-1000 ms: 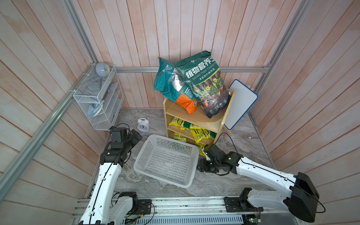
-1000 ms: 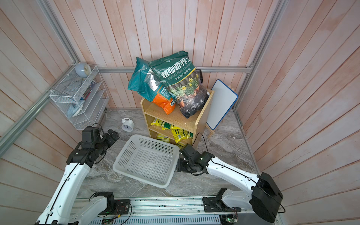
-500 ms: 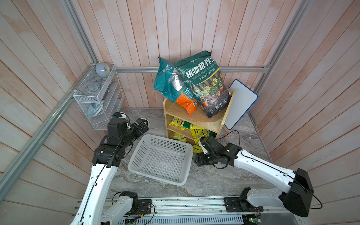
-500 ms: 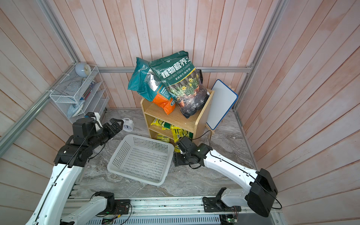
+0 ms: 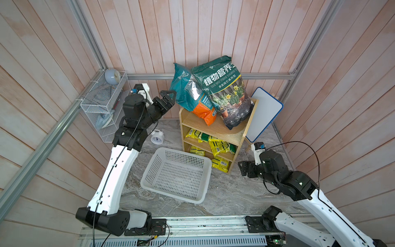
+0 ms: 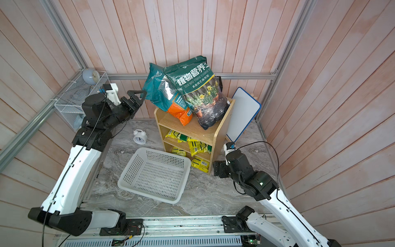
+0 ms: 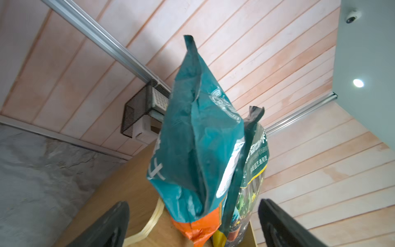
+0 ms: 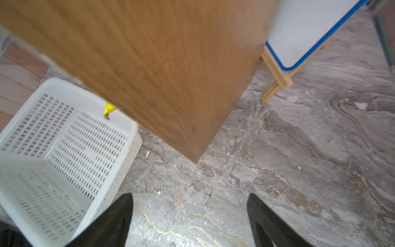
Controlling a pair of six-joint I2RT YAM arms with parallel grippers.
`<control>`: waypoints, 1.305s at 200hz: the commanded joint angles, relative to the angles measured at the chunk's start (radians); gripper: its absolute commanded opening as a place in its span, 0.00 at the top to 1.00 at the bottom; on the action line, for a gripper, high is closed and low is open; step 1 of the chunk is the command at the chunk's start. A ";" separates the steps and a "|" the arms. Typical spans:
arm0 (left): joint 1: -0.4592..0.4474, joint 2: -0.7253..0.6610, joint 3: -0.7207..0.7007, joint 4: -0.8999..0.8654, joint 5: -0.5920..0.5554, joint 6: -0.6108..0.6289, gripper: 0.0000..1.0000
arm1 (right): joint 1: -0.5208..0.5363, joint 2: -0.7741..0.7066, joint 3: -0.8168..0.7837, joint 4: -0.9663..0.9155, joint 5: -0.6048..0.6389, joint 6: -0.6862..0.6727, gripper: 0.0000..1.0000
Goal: Take down the fertilizer bag from the shelf
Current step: Pick up the fertilizer bag from the shelf.
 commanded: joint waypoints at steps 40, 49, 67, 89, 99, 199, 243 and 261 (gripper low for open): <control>-0.087 0.244 0.300 -0.040 -0.147 0.067 0.05 | -0.107 0.029 -0.049 0.072 -0.087 -0.058 0.12; -0.089 0.266 0.313 -0.044 -0.173 0.068 0.15 | -0.108 0.031 -0.046 0.071 -0.080 -0.064 0.12; -0.094 0.296 0.333 -0.048 -0.193 0.071 0.37 | -0.109 0.022 -0.051 0.073 -0.062 -0.071 0.12; -0.115 0.314 0.349 -0.055 -0.245 0.101 0.38 | -0.117 0.010 -0.065 0.084 -0.055 -0.079 0.12; -0.119 0.324 0.367 -0.071 -0.267 0.116 0.38 | -0.123 0.010 -0.068 0.089 -0.060 -0.083 0.12; -0.118 0.289 0.309 -0.032 -0.492 0.214 0.12 | -0.135 0.067 -0.043 0.096 -0.097 -0.119 0.13; -0.112 0.478 0.547 -0.018 -0.333 0.186 0.32 | -0.136 0.050 -0.072 0.108 -0.083 -0.102 0.13; -0.107 0.484 0.517 0.006 -0.310 0.156 0.67 | -0.136 0.041 -0.081 0.104 -0.080 -0.094 0.13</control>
